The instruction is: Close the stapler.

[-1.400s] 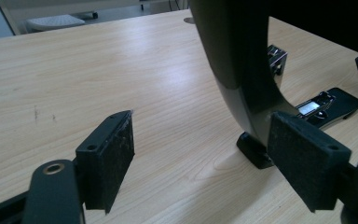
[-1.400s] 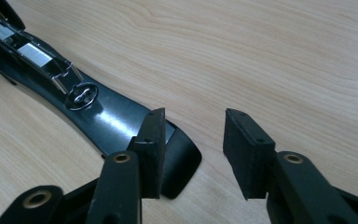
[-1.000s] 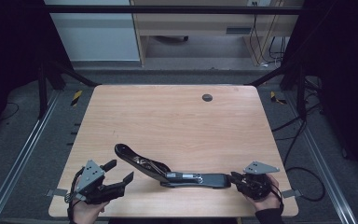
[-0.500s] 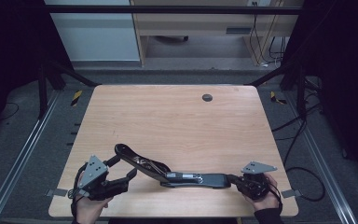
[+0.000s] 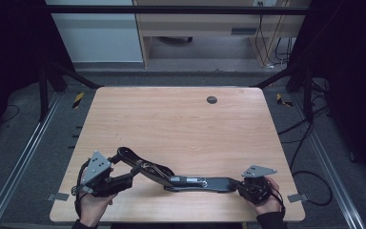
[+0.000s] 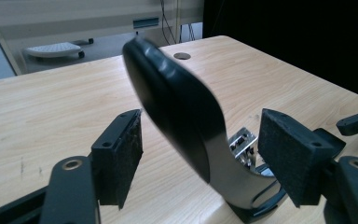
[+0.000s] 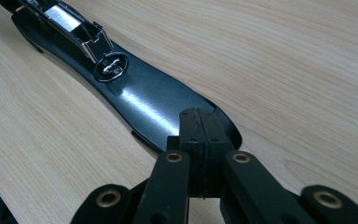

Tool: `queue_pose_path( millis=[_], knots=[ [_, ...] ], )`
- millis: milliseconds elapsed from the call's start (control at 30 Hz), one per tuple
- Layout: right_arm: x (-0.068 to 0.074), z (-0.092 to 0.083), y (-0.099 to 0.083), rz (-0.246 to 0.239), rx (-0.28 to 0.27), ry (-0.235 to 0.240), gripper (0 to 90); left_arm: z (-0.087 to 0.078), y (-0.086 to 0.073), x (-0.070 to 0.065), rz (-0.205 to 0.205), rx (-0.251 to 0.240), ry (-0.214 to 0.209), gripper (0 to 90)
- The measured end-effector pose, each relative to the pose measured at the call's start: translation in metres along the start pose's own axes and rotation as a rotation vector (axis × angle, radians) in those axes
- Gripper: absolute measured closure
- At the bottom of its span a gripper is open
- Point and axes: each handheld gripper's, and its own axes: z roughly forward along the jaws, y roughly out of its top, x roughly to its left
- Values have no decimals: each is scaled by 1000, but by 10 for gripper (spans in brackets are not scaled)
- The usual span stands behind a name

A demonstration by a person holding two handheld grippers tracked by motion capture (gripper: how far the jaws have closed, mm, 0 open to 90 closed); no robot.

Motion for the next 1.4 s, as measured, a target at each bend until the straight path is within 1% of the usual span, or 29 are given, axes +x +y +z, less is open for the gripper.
queue_pose_path(
  millis=[33,67,100,133,267,333,433,500,567,600,633,700,767,800,967,1167,1400],
  knots=[
    [0,1,0,-5,8,-3,900,1,1,0,-1,1,-1,309],
    [1,1,1,-4,4,3,900,3,2,0,-1,2,-2,316],
    [2,2,1,2,7,7,900,4,2,-1,-3,1,-3,320],
    [2,3,1,-10,6,8,900,5,2,-1,-2,4,-5,326],
    [4,5,2,-17,5,9,900,7,3,1,-14,6,-1,366],
    [4,5,3,-9,8,14,900,7,2,1,-19,6,3,396],
    [4,7,3,-21,10,19,900,7,2,2,-25,7,10,440],
    [6,9,4,-14,18,23,900,6,2,3,-35,6,17,481],
    [6,10,4,-12,21,27,900,6,2,4,-44,7,14,510],
    [6,11,3,-14,21,33,900,6,2,4,-49,6,14,513],
    [6,12,3,-19,27,30,900,6,2,4,-51,7,15,515],
    [6,13,3,-14,32,31,900,6,2,4,-52,8,17,518],
    [6,14,3,-22,36,27,900,6,2,4,-57,9,17,521],
    [6,14,3,-18,36,35,900,6,2,4,-58,9,18,522],
    [5,14,3,-16,36,33,900,5,3,3,-64,13,20,527],
    [5,14,3,-2,31,36,900,6,5,-1,-56,14,21,532],
    [4,14,3,-1,32,41,900,7,10,-6,-39,15,21,536]
  ],
)
